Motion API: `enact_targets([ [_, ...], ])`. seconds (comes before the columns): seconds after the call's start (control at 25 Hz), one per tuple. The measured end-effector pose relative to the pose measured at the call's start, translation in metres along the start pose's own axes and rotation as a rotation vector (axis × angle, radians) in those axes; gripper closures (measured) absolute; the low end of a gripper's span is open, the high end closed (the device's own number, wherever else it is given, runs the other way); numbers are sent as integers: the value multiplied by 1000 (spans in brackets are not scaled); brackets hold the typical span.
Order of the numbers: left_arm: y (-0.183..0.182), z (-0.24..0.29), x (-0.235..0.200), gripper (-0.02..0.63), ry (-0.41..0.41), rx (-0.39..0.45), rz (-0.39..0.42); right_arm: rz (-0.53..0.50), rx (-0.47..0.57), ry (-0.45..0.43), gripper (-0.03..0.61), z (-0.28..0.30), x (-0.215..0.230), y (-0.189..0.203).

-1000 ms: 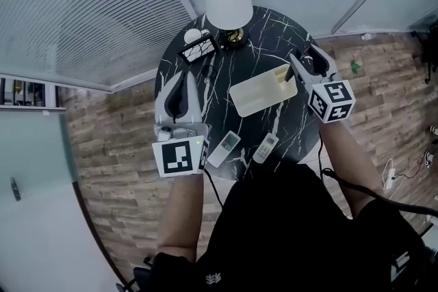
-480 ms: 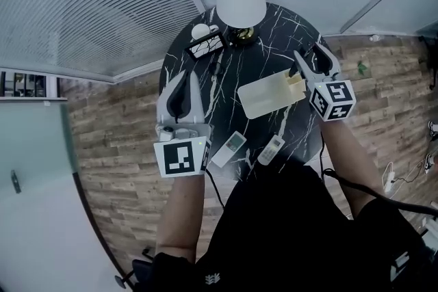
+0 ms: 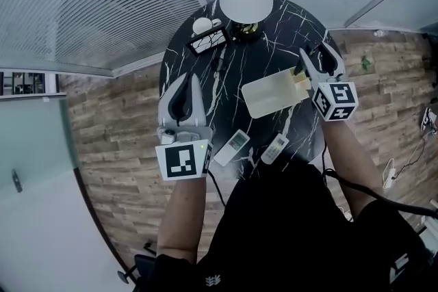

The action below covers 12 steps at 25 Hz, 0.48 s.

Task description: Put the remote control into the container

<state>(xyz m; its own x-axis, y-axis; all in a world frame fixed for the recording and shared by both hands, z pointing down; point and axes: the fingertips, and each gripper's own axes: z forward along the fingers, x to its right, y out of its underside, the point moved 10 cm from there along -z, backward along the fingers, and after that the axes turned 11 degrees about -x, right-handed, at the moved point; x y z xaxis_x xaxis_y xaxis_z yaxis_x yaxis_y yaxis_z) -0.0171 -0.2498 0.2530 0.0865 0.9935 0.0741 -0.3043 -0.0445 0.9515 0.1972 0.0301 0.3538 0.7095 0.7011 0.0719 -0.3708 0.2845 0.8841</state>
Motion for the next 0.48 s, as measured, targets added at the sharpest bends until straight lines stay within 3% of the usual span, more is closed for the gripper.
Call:
enact_targets([
  [0.48, 20, 8, -2, 612, 22, -39, -8, 42, 31, 106, 342, 2, -3, 14],
])
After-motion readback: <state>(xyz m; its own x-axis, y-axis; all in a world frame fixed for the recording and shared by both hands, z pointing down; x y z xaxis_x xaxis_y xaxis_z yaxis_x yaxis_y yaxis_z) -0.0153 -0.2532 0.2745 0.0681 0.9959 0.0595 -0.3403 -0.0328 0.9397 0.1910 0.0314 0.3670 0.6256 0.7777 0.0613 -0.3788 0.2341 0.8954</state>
